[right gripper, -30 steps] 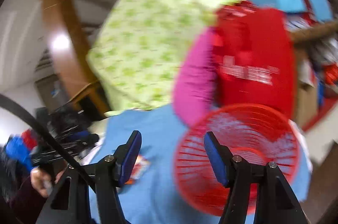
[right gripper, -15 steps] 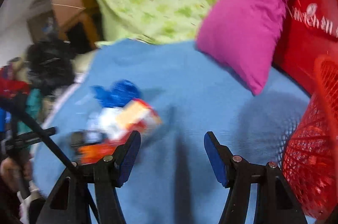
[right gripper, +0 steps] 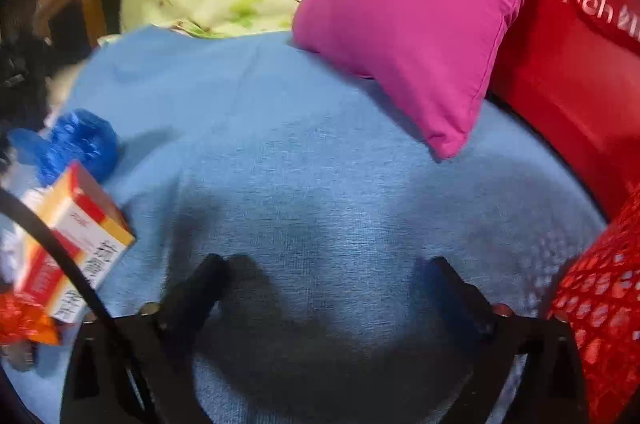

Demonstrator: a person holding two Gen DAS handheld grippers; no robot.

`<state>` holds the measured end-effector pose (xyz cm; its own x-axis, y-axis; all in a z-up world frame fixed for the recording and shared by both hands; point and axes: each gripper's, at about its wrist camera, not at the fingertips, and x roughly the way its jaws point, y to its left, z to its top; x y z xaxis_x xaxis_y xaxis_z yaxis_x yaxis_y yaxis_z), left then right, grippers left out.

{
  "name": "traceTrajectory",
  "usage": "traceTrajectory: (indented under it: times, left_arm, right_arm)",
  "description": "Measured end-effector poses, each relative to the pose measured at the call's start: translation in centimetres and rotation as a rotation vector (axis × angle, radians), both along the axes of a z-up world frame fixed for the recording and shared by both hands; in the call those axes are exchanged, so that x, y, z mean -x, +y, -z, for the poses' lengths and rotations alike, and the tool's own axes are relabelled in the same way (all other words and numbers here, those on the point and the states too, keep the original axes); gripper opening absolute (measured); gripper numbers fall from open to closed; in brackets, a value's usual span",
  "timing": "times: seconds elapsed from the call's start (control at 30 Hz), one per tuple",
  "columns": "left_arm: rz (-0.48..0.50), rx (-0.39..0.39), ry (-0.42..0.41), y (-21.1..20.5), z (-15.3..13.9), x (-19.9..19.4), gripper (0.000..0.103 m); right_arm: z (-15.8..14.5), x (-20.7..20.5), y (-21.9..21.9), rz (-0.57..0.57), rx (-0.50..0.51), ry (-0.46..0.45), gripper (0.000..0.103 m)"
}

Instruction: Collect trash

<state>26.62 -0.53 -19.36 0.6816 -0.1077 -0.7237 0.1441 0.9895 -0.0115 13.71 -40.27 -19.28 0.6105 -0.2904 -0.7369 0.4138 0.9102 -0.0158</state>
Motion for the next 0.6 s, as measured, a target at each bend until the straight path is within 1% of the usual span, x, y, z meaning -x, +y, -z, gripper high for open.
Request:
traceTrajectory:
  times: [0.1,0.23,0.6]
  left_arm:
    - [0.000,0.007,-0.006,-0.02,0.03,0.12,0.103]
    - [-0.002,0.002,-0.015,-0.08,0.13,0.00,0.103]
    - [-0.008,-0.007,-0.026,-0.27,0.17,0.03,0.103]
  right_arm:
    - [-0.11,0.37,-0.55,-0.005,-0.042,-0.028,0.103]
    - [-0.13,0.37,-0.22,-0.004,-0.028,-0.021,0.103]
    - [-0.22,0.48,-0.08,-0.005,-0.032,-0.024,0.103]
